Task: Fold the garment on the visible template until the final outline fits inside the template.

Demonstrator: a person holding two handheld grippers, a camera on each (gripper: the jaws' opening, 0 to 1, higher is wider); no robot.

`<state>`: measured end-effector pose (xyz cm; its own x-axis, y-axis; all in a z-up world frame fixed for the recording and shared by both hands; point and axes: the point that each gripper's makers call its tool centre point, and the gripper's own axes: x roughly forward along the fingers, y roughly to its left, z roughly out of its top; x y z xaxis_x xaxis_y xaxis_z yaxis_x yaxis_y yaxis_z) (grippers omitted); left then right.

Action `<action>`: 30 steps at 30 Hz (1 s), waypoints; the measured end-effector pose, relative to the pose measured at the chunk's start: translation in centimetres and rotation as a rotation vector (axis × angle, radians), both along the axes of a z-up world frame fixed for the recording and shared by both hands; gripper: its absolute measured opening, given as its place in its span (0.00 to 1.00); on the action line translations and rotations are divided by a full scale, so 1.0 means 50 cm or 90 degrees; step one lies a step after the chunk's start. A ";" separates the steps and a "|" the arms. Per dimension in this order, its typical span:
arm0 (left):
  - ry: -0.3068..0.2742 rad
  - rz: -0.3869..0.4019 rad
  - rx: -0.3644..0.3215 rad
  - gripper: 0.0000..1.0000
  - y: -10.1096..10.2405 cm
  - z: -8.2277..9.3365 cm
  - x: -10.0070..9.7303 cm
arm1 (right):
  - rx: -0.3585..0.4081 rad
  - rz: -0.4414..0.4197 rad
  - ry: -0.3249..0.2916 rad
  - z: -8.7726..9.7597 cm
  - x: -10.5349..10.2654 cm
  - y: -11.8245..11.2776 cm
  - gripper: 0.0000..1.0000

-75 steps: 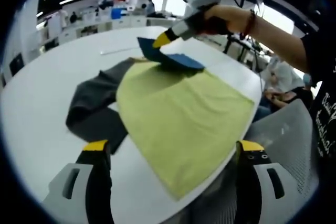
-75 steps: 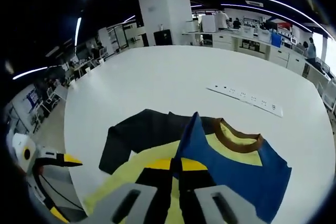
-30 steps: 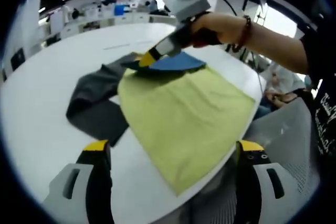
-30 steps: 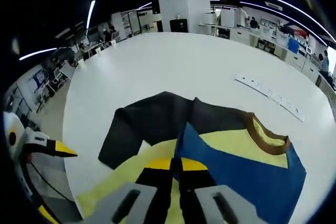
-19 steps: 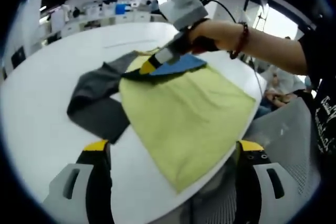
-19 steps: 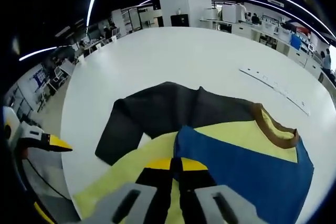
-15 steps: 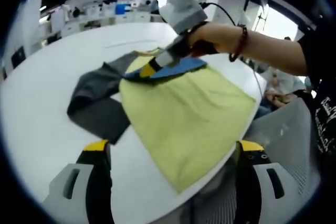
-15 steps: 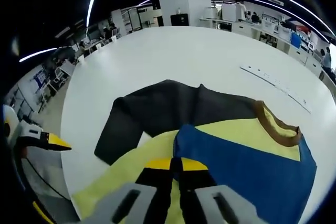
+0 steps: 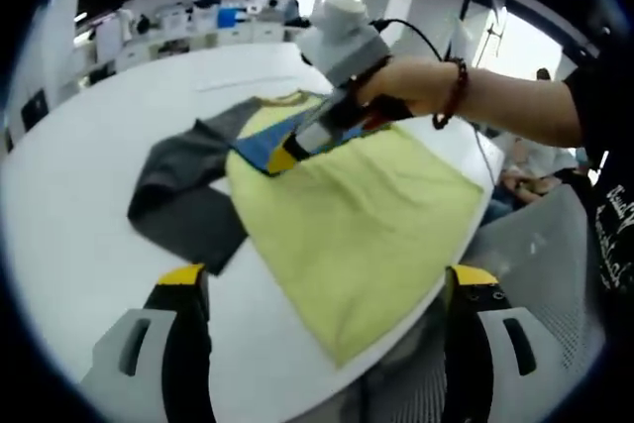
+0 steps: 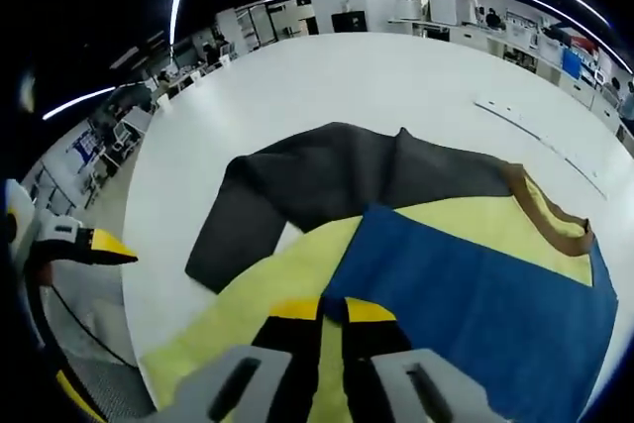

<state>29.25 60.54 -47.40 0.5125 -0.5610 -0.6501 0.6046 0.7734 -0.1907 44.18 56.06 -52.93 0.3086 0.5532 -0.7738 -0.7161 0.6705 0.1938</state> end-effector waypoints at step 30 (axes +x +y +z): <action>-0.027 -0.016 0.005 0.99 -0.029 0.023 0.012 | -0.041 -0.175 -0.094 0.120 0.081 -0.288 0.61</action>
<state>29.86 59.08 -46.26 0.5258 -0.5693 -0.6320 0.6311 0.7593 -0.1588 48.25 41.64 -46.92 0.5512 0.3851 -0.7402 -0.5236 0.8503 0.0525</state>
